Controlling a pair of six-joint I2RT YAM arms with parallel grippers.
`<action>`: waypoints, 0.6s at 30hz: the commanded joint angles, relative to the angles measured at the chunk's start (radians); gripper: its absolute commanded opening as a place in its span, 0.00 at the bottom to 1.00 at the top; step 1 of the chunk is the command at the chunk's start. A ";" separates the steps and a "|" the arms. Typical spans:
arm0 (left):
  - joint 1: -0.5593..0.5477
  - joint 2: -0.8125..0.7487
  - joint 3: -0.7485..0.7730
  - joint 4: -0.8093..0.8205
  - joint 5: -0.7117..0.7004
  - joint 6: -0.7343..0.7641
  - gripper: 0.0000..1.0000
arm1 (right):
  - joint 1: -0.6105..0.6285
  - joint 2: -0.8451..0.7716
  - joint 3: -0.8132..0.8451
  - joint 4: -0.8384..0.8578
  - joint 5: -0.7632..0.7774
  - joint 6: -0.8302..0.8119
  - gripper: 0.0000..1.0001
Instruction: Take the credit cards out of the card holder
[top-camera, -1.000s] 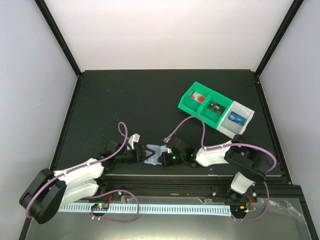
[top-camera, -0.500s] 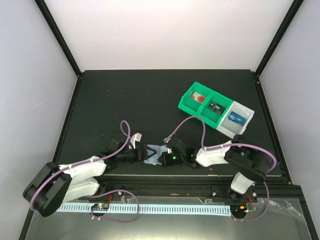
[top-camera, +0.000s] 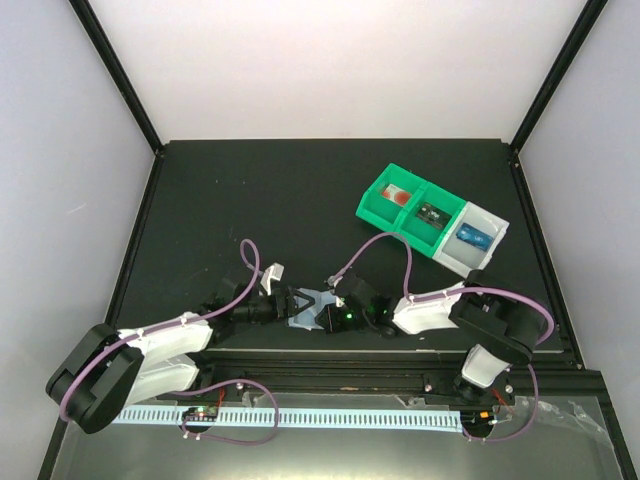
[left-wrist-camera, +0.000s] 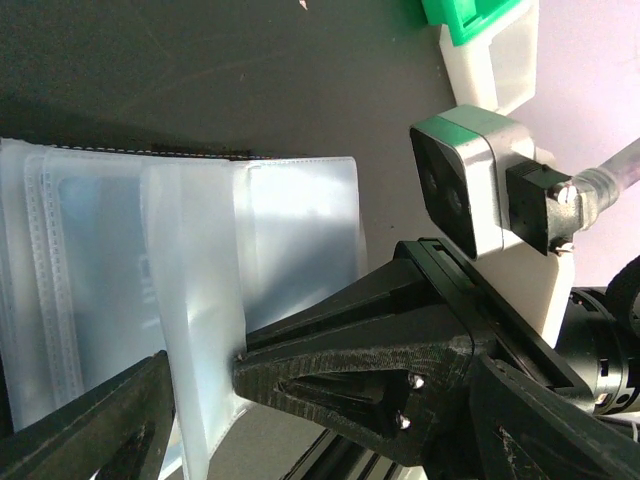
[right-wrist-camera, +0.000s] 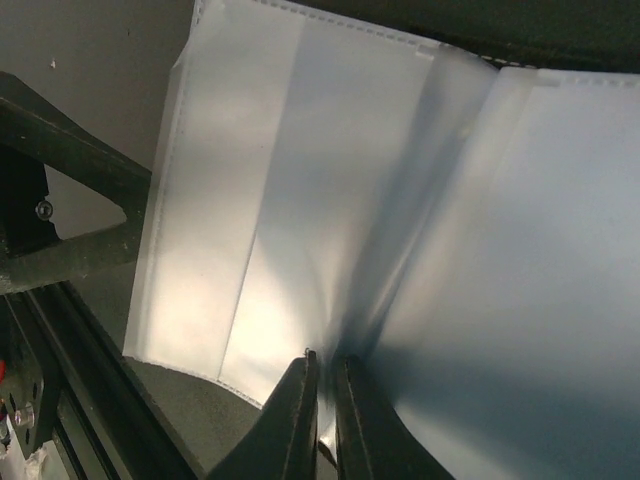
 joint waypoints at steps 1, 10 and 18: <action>-0.006 0.001 0.015 0.049 0.010 -0.021 0.82 | 0.004 -0.018 -0.028 -0.051 0.056 -0.011 0.11; -0.013 0.032 0.022 0.051 -0.002 -0.018 0.81 | 0.003 -0.086 -0.050 -0.071 0.083 -0.009 0.19; -0.036 0.037 0.042 0.054 -0.012 -0.027 0.81 | 0.004 -0.192 -0.064 -0.152 0.160 -0.027 0.20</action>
